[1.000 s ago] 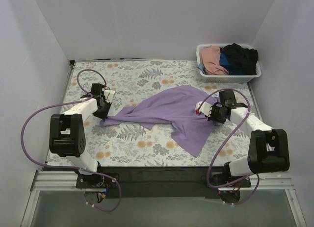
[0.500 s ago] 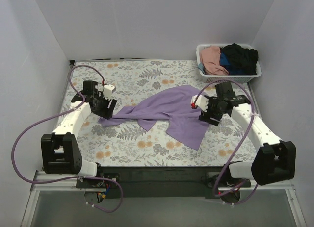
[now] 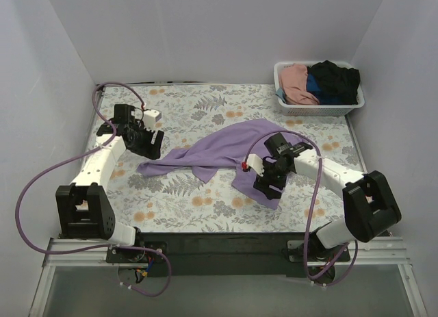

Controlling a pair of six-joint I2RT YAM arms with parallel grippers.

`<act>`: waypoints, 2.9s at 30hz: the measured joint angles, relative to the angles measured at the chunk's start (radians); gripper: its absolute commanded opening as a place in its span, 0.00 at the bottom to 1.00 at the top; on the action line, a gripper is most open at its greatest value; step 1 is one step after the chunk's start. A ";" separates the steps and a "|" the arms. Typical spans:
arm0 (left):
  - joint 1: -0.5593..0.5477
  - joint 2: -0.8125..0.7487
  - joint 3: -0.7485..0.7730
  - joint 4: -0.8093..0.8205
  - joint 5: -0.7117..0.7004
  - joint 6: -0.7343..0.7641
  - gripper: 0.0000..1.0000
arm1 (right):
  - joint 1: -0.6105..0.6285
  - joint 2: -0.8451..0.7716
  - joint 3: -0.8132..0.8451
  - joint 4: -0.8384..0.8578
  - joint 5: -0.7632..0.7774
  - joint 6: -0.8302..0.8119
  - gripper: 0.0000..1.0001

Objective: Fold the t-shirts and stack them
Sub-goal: Flatten the tshirt out

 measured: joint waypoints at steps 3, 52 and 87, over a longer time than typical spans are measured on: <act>0.001 0.006 0.006 -0.004 0.000 -0.011 0.69 | 0.038 0.000 -0.022 0.024 0.008 0.034 0.77; -0.167 -0.521 -0.482 -0.241 0.174 0.739 0.51 | -0.488 -0.336 -0.050 -0.263 0.094 -0.296 0.01; -0.178 -0.246 -0.416 -0.002 0.046 0.602 0.00 | -0.488 -0.196 0.233 -0.320 0.007 -0.235 0.01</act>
